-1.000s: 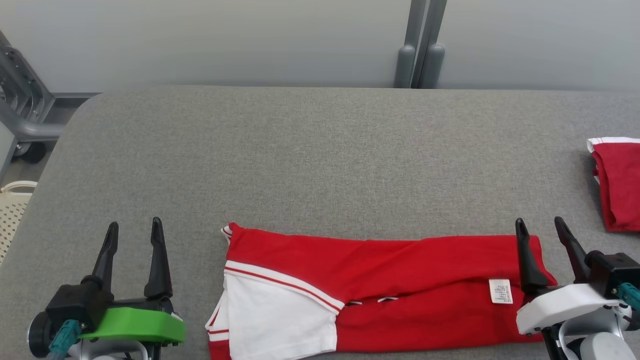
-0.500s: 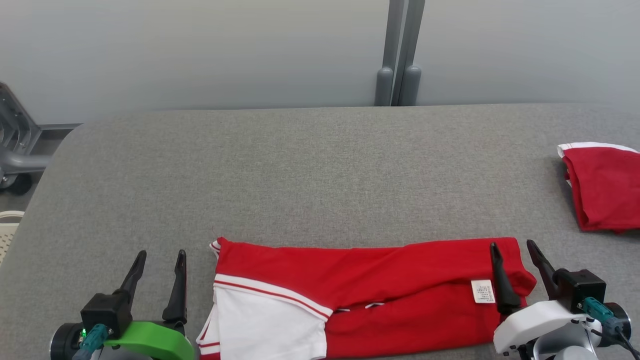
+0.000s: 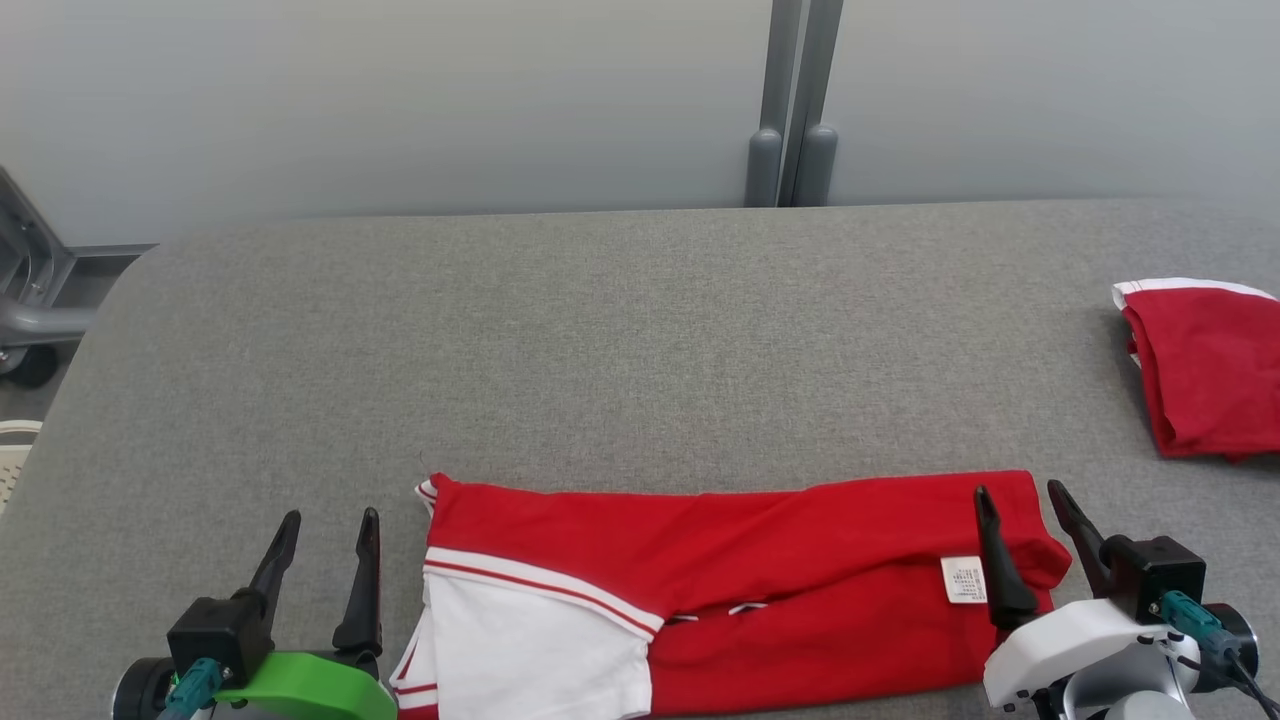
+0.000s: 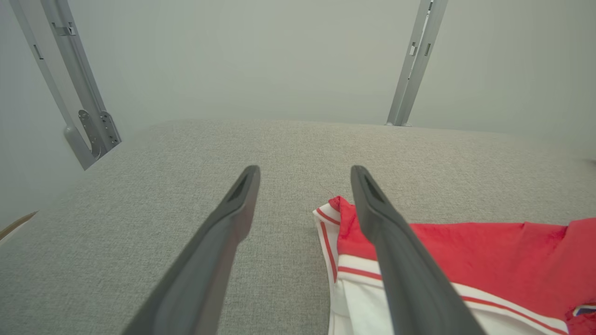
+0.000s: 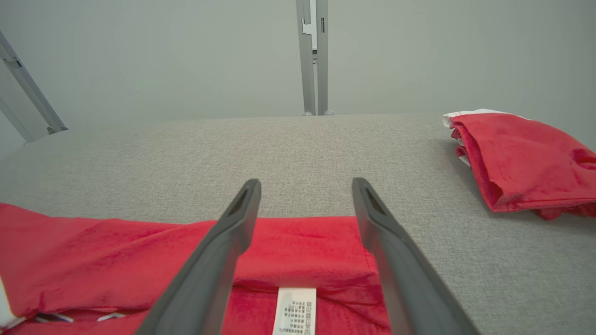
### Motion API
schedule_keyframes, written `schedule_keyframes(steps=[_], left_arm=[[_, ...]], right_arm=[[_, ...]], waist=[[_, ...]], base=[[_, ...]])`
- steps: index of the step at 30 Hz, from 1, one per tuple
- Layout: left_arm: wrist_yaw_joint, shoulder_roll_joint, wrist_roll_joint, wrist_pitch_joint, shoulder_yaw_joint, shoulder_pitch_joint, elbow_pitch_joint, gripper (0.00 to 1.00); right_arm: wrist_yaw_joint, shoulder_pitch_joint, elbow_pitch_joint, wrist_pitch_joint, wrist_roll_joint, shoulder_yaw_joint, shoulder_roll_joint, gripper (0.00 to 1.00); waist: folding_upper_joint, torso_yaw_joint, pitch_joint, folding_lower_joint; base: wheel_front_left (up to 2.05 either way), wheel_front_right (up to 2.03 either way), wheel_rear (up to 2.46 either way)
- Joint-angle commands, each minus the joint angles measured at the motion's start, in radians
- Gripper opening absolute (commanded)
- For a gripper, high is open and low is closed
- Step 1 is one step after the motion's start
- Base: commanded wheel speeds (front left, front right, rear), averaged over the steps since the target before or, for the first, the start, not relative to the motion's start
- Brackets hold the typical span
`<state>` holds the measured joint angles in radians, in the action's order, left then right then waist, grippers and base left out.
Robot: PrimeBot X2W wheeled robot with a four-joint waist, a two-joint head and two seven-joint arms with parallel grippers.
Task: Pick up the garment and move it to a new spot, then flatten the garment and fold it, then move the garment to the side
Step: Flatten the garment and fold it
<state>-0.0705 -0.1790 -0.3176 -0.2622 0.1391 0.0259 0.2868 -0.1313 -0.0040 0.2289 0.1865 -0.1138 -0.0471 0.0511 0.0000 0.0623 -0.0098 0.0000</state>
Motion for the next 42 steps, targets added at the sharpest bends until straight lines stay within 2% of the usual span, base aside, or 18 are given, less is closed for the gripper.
schedule_keyframes(steps=[1, 6, 10, 19, 29, 41, 42], left_arm=[[-0.008, 0.003, 0.009, -0.003, -0.008, -0.008, 0.001, 1.0], [-0.016, 0.014, 0.019, -0.003, -0.019, 0.002, 0.0, 1.0], [-0.023, 0.03, 0.035, -0.003, -0.026, 0.007, -0.013, 1.0], [-0.043, 0.052, 0.054, -0.003, -0.032, 0.024, -0.007, 1.0], [-0.053, 0.063, 0.056, -0.003, -0.033, 0.051, 0.0, 1.0], [-0.059, 0.069, 0.051, -0.003, -0.033, 0.058, 0.011, 1.0], [-0.059, 0.068, 0.05, -0.003, -0.033, 0.06, 0.012, 1.0]], right_arm=[[0.001, 0.003, -0.004, -0.003, 0.0, -0.002, 0.001, 1.0], [0.001, -0.003, -0.005, -0.009, 0.006, -0.014, 0.001, 1.0], [0.001, -0.007, -0.003, -0.034, 0.029, -0.067, 0.001, 1.0], [0.001, -0.032, 0.057, -0.207, 0.099, -0.199, 0.002, 1.0], [0.001, -0.049, 0.066, -0.389, 0.072, -0.209, 0.002, 1.0], [0.001, -0.05, 0.078, -0.519, 0.015, -0.168, 0.0, 1.0], [0.001, -0.055, 0.08, -0.529, 0.011, -0.167, -0.001, 0.91]], waist=[[0.0, 0.001, 0.002, 0.0], [0.0, 0.002, 0.008, 0.0], [0.0, 0.004, 0.021, 0.0], [0.0, 0.019, 0.071, 0.0], [0.0, 0.044, 0.117, 0.0], [0.0, 0.055, 0.133, 0.0], [0.0, 0.056, 0.133, 0.0]], base=[[0.0, 0.0, 0.0], [0.0, 0.0, 0.0], [0.0, 0.0, 0.0], [0.0, 0.0, 0.0], [0.0, 0.0, 0.0], [0.0, 0.0, 0.0], [0.0, 0.0, 0.0]])
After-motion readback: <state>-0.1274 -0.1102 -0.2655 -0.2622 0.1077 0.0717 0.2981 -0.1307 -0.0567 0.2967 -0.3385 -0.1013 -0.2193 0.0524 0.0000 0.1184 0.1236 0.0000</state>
